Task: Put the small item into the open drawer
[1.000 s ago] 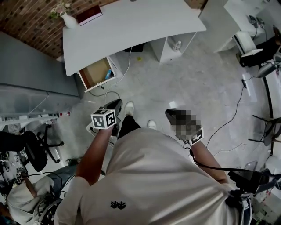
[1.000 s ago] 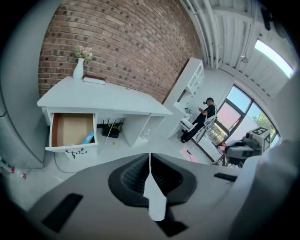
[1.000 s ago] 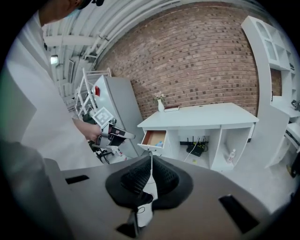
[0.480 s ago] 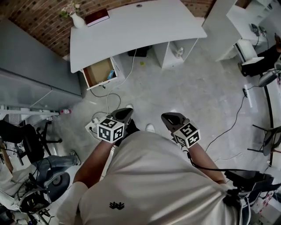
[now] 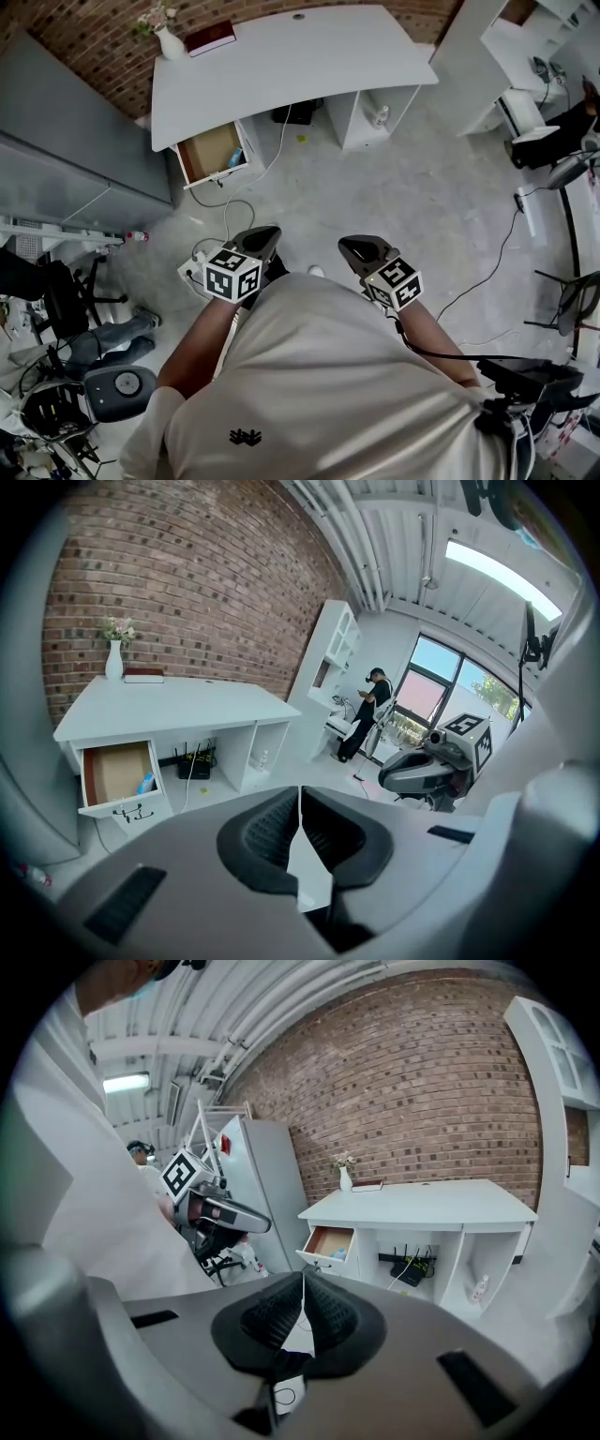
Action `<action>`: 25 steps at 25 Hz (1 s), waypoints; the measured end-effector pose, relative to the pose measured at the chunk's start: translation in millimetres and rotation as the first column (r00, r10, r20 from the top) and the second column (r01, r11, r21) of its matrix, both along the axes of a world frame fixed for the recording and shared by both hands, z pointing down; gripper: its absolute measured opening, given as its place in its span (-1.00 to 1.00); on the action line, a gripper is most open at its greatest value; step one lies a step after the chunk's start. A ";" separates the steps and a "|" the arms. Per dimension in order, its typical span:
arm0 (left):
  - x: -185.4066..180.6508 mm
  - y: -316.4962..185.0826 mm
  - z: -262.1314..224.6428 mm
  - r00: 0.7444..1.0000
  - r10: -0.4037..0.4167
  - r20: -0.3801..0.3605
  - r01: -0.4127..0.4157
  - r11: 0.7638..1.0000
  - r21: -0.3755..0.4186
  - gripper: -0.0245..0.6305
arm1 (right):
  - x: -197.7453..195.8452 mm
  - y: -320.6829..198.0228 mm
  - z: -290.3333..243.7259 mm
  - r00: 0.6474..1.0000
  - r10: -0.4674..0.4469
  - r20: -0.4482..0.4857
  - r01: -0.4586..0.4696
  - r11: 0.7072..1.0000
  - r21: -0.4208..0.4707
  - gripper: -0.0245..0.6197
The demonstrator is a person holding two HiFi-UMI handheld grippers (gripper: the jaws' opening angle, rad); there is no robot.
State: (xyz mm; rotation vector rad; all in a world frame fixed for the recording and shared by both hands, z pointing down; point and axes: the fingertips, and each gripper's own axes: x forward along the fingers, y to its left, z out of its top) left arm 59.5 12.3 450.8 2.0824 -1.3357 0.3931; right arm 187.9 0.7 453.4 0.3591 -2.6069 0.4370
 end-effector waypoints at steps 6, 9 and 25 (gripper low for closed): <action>7.5 5.0 -0.9 1.000 -0.009 -0.002 0.009 1.000 0.001 -0.83 | 9.3 6.5 -1.4 1.000 -0.005 -0.002 0.005 1.000 0.005 -0.82; 12.0 8.5 -0.4 1.000 -0.006 0.002 0.006 1.000 0.001 -0.83 | 12.4 9.5 -1.5 1.000 -0.007 0.001 0.007 1.000 0.007 -0.82; -4.9 18.2 -1.3 1.000 -0.031 0.003 0.031 1.000 -0.005 -0.83 | -4.1 17.7 -7.7 0.999 -0.042 -0.004 0.042 0.999 0.030 -0.83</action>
